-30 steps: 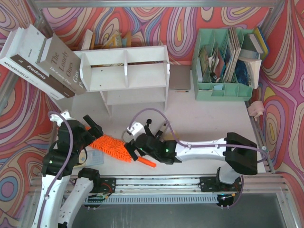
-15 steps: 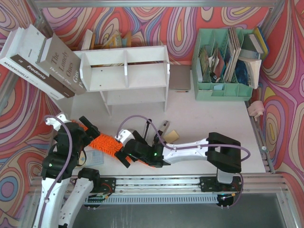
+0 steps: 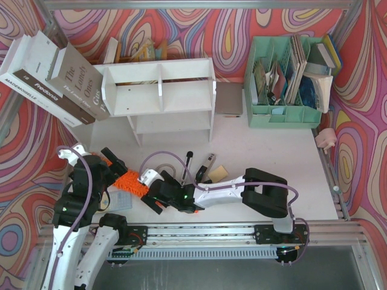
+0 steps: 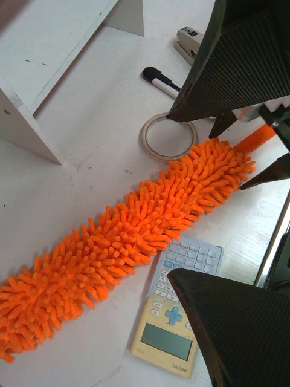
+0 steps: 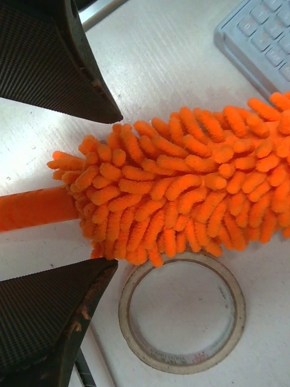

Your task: Dust the bookshelf with a duster

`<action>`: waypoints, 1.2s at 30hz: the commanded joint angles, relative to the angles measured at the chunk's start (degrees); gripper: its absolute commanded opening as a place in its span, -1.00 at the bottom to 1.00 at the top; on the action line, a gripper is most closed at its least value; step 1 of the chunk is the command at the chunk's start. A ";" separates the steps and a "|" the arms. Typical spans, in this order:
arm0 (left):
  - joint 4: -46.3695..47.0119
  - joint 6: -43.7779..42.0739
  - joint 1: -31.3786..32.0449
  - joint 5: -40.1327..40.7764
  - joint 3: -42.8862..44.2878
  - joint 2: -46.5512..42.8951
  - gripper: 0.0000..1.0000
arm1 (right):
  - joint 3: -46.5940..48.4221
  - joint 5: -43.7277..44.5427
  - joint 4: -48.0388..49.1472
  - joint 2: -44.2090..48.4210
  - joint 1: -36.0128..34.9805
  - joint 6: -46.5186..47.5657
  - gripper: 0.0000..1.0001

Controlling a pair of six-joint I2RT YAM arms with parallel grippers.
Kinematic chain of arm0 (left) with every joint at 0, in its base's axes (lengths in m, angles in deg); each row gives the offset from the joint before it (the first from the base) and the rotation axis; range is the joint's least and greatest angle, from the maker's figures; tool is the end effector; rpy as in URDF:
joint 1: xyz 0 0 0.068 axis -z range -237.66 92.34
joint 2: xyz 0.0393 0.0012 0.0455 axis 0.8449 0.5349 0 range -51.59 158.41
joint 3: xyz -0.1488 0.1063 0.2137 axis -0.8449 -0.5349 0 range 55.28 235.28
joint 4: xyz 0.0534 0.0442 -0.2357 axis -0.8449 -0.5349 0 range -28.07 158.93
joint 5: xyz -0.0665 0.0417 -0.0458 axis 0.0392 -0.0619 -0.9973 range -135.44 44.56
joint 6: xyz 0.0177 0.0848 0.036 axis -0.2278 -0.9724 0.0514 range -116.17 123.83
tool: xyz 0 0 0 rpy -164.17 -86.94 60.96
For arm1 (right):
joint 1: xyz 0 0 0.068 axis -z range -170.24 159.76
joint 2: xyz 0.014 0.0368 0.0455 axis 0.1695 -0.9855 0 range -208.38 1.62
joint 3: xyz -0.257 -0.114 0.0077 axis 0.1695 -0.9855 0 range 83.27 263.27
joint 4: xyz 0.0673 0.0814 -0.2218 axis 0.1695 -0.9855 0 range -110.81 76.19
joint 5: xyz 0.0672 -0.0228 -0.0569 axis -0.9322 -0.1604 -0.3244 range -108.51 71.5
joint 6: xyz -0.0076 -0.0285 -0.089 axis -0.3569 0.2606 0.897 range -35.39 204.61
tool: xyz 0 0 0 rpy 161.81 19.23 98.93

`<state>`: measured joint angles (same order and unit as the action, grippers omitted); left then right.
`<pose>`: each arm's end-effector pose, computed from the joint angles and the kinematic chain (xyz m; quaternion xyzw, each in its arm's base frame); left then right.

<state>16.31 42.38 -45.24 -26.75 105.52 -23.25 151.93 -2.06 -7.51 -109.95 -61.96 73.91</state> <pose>0.1052 0.0045 0.3050 -0.2721 0.8173 -0.0825 0.5012 0.1647 0.4224 0.1633 -0.3935 0.7944 0.1969 0.4187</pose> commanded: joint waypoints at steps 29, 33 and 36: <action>-1.33 -0.70 -0.24 0.44 0.83 -0.34 0.97 | 3.07 1.17 -1.61 0.92 -0.54 4.05 -0.60; -4.90 0.65 -0.25 2.34 4.95 2.24 0.97 | 3.94 2.41 -2.42 1.98 -0.44 3.88 -0.84; -5.07 2.69 -0.27 0.48 6.52 3.45 0.97 | 3.77 3.46 -2.21 3.12 -0.52 3.17 -0.97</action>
<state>13.36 42.79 -45.24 -26.07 109.67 -21.07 153.83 -1.31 -9.98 -110.78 -61.96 76.86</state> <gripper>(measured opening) 0.983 0.428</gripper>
